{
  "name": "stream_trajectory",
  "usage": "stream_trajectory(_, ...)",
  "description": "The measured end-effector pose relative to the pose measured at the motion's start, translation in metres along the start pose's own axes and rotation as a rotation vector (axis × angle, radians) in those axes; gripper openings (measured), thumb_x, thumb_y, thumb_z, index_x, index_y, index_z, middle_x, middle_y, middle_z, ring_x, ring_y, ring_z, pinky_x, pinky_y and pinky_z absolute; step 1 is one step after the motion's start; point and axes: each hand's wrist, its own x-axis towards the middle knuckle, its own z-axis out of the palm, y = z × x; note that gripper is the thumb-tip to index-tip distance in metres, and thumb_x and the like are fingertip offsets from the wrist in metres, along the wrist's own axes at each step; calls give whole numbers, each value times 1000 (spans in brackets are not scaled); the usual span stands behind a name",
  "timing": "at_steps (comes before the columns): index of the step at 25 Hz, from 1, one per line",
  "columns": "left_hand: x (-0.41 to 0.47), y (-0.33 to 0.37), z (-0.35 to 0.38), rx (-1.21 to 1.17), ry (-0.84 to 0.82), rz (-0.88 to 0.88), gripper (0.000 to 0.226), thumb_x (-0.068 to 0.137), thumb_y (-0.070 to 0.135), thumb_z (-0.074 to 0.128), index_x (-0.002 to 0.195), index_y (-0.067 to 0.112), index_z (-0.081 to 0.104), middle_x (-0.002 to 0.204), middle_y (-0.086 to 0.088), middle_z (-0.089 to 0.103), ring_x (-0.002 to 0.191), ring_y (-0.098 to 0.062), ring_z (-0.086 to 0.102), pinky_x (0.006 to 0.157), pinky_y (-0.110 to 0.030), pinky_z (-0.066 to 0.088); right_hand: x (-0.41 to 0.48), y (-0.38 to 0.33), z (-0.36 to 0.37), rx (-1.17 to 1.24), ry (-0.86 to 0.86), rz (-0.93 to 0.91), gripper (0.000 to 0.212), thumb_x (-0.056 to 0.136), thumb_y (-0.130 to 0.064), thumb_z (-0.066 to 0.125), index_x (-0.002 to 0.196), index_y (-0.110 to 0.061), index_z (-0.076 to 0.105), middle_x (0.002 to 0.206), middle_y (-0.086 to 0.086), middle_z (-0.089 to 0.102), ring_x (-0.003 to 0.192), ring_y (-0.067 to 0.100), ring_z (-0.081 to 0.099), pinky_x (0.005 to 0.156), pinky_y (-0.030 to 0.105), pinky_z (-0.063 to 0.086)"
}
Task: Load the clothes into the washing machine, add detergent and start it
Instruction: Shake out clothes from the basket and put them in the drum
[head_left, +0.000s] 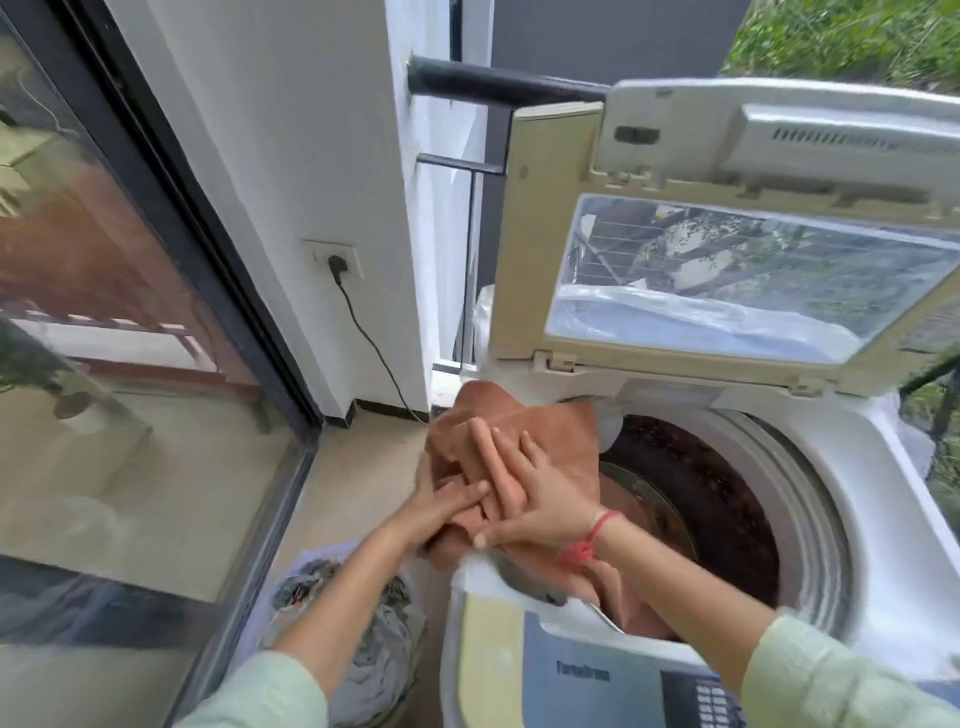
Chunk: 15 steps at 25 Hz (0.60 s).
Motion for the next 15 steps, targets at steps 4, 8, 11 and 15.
stream_trajectory(4,2,-7,20,-91,101,202,29,87,26,64,115,22,58,104,-9,71,83,-20,68,66,-32,56,-5,-8,4,-101,141,-49,64,71,-44,73,127,-33,44,122,6,51,116,27,50,96,40,44)
stream_trajectory(8,-14,-4,58,378,566,392,20,76,11,62,94,19,66,94,-1,69,86,-29,63,69,-34,50,-35,-5,4,-129,320,-162,28,74,-26,64,95,-27,46,89,-1,54,75,27,57,65,37,47)
stream_trajectory(11,-20,10,108,491,593,707,32,76,9,59,107,18,67,109,2,67,100,-21,60,85,-33,50,-75,27,-22,-344,513,-159,37,69,-22,68,101,-25,49,91,0,53,65,28,57,51,31,46)
stream_trajectory(15,13,46,209,806,404,875,41,74,28,48,109,21,67,111,3,68,104,-15,63,94,-44,46,-131,114,-62,-539,714,191,37,70,-13,68,105,-21,59,94,5,56,67,30,59,47,35,48)
